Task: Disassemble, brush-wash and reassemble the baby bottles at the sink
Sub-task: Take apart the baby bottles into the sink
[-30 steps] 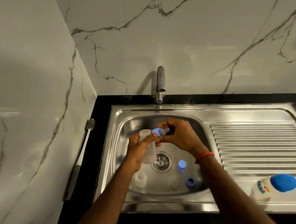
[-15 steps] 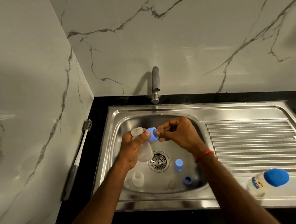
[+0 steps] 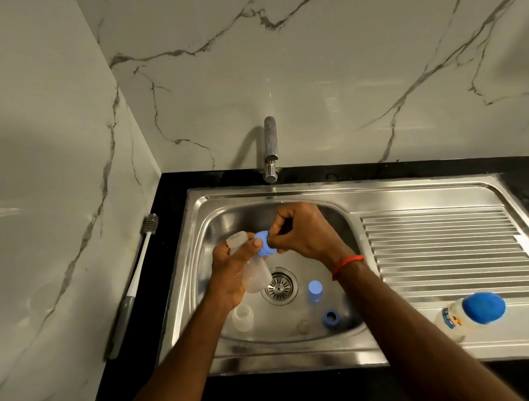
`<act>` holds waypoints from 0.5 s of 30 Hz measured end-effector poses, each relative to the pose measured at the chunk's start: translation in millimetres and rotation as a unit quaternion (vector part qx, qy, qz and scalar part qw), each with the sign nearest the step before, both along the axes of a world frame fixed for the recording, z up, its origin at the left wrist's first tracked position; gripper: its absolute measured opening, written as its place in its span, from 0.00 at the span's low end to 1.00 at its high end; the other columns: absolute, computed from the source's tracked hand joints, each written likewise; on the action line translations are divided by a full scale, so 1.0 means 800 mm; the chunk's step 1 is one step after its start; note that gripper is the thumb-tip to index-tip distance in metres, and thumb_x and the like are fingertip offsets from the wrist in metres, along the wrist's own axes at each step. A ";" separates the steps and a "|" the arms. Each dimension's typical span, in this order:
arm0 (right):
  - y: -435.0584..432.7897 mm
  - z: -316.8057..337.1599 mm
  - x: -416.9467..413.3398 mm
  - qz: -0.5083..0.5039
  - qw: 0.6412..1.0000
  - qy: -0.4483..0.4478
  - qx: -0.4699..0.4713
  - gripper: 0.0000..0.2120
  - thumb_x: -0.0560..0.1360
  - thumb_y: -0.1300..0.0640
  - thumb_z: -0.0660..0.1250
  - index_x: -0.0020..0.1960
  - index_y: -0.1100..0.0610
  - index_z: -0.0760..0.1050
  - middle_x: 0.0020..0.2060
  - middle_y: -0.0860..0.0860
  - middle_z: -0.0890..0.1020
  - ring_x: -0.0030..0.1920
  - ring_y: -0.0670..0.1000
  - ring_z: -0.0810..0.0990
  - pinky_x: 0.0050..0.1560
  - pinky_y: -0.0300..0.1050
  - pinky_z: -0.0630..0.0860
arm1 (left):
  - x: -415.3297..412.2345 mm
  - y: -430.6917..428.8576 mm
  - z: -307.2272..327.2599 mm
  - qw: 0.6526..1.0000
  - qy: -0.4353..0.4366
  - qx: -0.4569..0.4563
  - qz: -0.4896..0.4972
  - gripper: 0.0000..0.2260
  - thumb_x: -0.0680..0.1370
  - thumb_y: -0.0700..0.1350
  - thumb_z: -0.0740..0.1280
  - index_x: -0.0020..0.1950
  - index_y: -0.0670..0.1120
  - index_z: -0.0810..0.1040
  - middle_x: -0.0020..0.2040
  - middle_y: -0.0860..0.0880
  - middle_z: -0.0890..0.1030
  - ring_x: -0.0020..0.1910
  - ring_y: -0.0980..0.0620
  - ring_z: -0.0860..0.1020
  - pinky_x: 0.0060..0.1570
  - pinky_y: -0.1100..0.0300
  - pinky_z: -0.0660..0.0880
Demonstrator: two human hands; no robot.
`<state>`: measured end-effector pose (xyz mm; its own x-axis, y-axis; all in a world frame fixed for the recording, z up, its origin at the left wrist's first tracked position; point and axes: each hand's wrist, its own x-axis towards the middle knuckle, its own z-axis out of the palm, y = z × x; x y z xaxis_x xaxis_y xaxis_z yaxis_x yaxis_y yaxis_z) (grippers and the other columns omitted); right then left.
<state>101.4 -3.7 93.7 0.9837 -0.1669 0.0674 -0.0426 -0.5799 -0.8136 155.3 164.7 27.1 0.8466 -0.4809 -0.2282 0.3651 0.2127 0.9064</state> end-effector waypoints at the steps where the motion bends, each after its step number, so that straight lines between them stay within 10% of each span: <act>1: 0.001 -0.003 -0.001 -0.003 1.000 -0.005 -0.011 0.07 0.71 0.67 0.75 0.39 0.63 0.77 0.33 0.53 0.82 0.32 0.48 0.84 0.38 0.43 0.83 | 0.001 0.001 0.002 1.000 -0.003 0.001 -0.009 0.18 0.62 0.51 0.79 0.47 0.44 0.83 0.45 0.43 0.83 0.47 0.46 0.80 0.46 0.53 0.78; 7: -0.005 -0.010 -0.003 -0.024 0.999 -0.034 -0.027 0.09 0.71 0.68 0.74 0.43 0.59 0.76 0.34 0.52 0.81 0.32 0.46 0.83 0.37 0.40 0.82 | -0.001 -0.008 0.020 1.000 -0.010 -0.017 -0.012 0.17 0.61 0.49 0.79 0.46 0.47 0.81 0.43 0.47 0.83 0.46 0.49 0.81 0.45 0.57 0.78; 15: -0.001 -0.010 -0.014 0.030 0.981 -0.008 0.193 0.18 0.75 0.68 0.71 0.63 0.57 0.80 0.53 0.51 0.85 0.51 0.52 0.85 0.48 0.50 0.84 | 0.005 -0.012 0.031 0.999 0.019 -0.022 0.022 0.14 0.64 0.45 0.78 0.47 0.46 0.82 0.46 0.46 0.85 0.47 0.50 0.83 0.45 0.57 0.80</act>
<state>90.6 -4.2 85.3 0.9918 -0.1246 0.0270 -0.0024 -0.2303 -0.9731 159.3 155.1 52.3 0.8583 -0.4537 -0.2398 0.3880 0.2679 0.8819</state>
